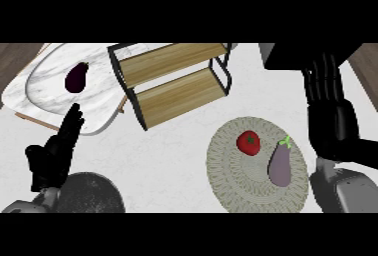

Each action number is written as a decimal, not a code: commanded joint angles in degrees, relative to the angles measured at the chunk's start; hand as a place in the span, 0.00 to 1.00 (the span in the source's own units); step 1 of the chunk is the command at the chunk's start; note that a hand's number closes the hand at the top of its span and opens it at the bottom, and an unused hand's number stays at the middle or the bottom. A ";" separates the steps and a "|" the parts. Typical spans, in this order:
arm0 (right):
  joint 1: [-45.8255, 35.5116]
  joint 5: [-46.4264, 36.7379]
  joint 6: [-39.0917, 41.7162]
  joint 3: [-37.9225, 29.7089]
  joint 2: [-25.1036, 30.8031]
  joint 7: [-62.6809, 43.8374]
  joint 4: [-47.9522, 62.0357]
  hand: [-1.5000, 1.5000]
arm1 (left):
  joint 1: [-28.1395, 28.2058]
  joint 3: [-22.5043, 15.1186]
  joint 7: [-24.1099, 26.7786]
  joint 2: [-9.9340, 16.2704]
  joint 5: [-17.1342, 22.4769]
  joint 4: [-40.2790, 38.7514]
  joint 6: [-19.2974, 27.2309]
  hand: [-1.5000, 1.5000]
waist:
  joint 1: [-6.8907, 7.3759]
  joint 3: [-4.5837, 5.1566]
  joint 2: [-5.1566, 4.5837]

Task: Pick the tomato from the placemat and place it in the tiered shelf

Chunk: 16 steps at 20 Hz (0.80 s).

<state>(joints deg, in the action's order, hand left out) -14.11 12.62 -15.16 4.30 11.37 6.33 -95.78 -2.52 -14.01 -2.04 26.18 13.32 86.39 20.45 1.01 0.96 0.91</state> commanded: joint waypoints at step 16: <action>-0.08 -7.37 -2.96 0.54 0.10 -7.86 7.21 0.00 | 0.15 6.57 -0.58 -4.16 -0.19 7.83 -0.38 0.50 | -0.97 -0.92 -0.79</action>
<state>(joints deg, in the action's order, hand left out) -15.43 7.17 -21.46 1.39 9.28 1.40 -85.39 -4.23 -8.28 -4.30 22.87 13.27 94.07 20.82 0.10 0.02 0.03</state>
